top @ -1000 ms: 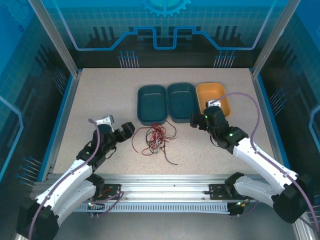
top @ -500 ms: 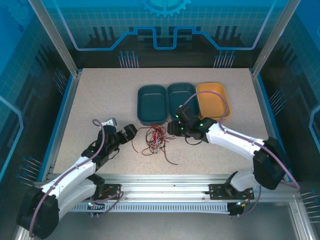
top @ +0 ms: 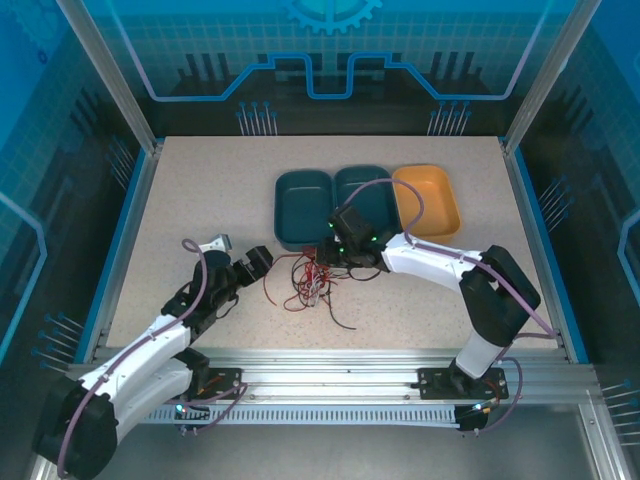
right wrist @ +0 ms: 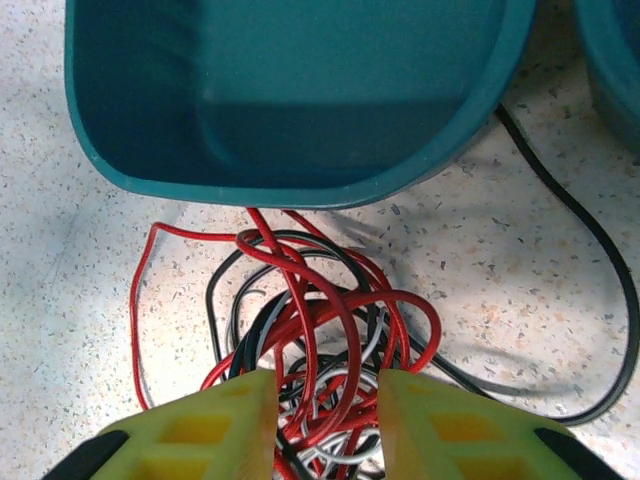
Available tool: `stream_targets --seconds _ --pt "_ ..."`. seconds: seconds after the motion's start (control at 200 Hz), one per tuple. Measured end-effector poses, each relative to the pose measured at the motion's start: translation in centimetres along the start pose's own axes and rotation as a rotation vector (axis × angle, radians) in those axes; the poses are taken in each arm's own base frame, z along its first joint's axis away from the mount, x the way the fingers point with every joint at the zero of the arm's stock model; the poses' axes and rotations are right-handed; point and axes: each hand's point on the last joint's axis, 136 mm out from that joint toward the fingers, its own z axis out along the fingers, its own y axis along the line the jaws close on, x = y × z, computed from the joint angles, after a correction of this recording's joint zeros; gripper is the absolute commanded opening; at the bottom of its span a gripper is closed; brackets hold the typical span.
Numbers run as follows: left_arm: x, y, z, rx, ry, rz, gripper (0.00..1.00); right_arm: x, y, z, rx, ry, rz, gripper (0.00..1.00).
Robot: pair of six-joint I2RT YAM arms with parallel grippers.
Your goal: Untangle the cables
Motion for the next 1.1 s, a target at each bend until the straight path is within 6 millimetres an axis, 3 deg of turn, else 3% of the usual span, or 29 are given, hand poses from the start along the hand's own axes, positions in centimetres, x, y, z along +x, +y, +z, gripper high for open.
stream_targets --seconds 0.2,0.465,0.605,0.735,0.891,1.001,1.101 --pt "0.0 -0.1 -0.1 0.002 -0.002 0.0 0.99 0.2 -0.3 0.8 0.014 0.014 0.011 0.31" --pt "0.2 -0.1 0.0 0.007 0.013 0.006 0.99 0.2 0.0 1.4 0.003 0.034 0.011 0.08" --pt "0.5 -0.4 0.3 0.013 0.038 0.024 0.99 0.2 0.4 1.0 -0.012 0.037 -0.024 0.01" --pt "0.1 -1.9 0.4 0.05 0.054 0.036 0.99 0.0 1.4 -1.5 -0.045 0.015 -0.091 0.0" --pt "-0.1 -4.5 0.8 0.144 0.087 0.074 0.99 -0.8 2.8 -6.6 -0.082 -0.061 -0.174 0.0" --pt "0.4 -6.6 1.1 0.212 0.131 0.132 0.99 -1.4 2.7 -9.8 -0.09 -0.129 -0.213 0.0" --pt "1.3 -8.9 1.3 0.274 0.171 0.209 0.99 -1.6 2.3 -11.2 -0.083 -0.166 -0.234 0.0"
